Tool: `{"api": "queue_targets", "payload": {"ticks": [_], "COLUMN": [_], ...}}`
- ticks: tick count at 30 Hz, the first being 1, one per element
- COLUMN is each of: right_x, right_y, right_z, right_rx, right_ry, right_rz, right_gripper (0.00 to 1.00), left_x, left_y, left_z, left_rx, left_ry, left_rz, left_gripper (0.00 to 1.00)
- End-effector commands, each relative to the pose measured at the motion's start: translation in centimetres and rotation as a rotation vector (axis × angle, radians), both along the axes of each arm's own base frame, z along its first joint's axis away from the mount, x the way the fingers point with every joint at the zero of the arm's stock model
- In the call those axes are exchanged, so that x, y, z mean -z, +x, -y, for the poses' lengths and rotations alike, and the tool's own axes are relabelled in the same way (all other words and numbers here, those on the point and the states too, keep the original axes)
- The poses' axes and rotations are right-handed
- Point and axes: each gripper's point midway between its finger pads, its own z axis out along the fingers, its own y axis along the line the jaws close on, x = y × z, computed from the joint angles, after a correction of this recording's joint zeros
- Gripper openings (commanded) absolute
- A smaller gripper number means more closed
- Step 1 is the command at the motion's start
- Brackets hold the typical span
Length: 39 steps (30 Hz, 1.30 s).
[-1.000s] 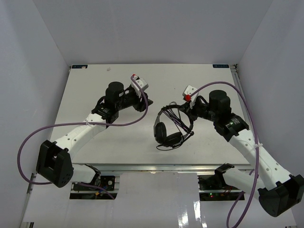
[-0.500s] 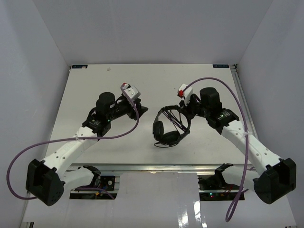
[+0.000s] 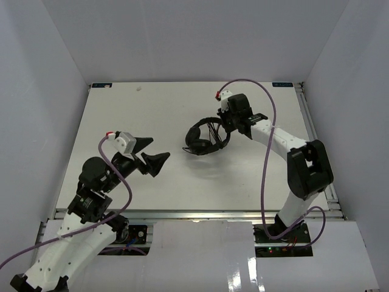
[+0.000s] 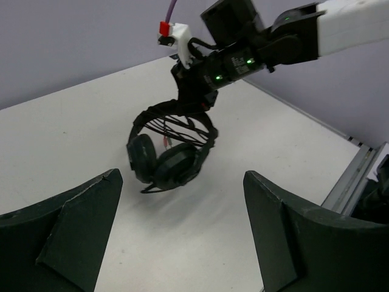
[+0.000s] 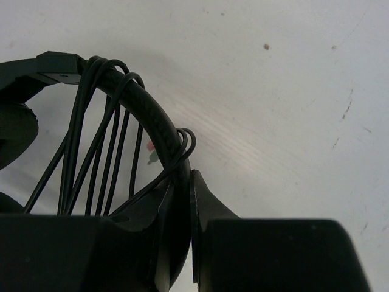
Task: Wrap the headphones
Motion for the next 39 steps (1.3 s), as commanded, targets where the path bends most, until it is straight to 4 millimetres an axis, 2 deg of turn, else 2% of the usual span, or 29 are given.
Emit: {"api": "queue_targets", "payload": {"ticks": [1, 3, 7, 10, 17, 19, 24, 25, 28, 30, 33, 39], "right_x": [-1.9, -0.2, 2.0, 2.8, 5.5, 6.2, 7.5, 7.6, 7.3, 6.8, 5.9, 4.1], "right_y": [4.9, 5.9, 5.9, 6.5, 6.4, 6.2, 5.1, 4.9, 4.5, 4.4, 4.6, 4.3], "right_z": [-2.1, -2.3, -3.1, -3.2, -2.2, -1.8, -1.4, -1.3, -1.0, -0.7, -0.3, 2.0], "right_rx": [0.082, 0.081, 0.06, 0.072, 0.092, 0.092, 0.06, 0.054, 0.041, 0.041, 0.053, 0.113], "right_ry": [0.082, 0.058, 0.061, 0.043, -0.022, -0.039, -0.051, -0.053, -0.061, -0.066, -0.076, -0.123], "right_rz": [0.104, 0.098, 0.071, 0.084, 0.06, 0.05, 0.015, 0.01, 0.014, 0.021, 0.042, 0.059], "right_gripper": [0.08, 0.08, 0.08, 0.08, 0.08, 0.16, 0.55, 0.59, 0.77, 0.86, 0.89, 0.91], "left_x": [2.1, 2.9, 3.7, 4.3, 5.3, 5.4, 5.7, 5.7, 5.7, 5.7, 5.8, 5.4], "left_y": [-1.6, -2.2, -2.9, -3.2, -3.4, -3.4, -3.4, -3.4, -3.5, -3.5, -3.6, -3.8], "left_z": [-1.1, -1.5, -2.3, -2.7, -2.8, -2.7, -2.7, -2.6, -2.6, -2.6, -2.6, -2.8], "left_rx": [-0.032, -0.042, -0.063, -0.075, -0.076, -0.074, -0.071, -0.07, -0.068, -0.067, -0.065, -0.065], "left_ry": [-0.087, -0.096, -0.114, -0.118, -0.125, -0.126, -0.121, -0.12, -0.121, -0.122, -0.121, -0.125], "left_rz": [-0.121, -0.135, -0.146, -0.157, -0.175, -0.176, -0.181, -0.182, -0.182, -0.182, -0.182, -0.173], "left_gripper": [0.94, 0.97, 0.98, 0.98, 0.98, 0.98, 0.98, 0.98, 0.98, 0.98, 0.98, 0.98]}}
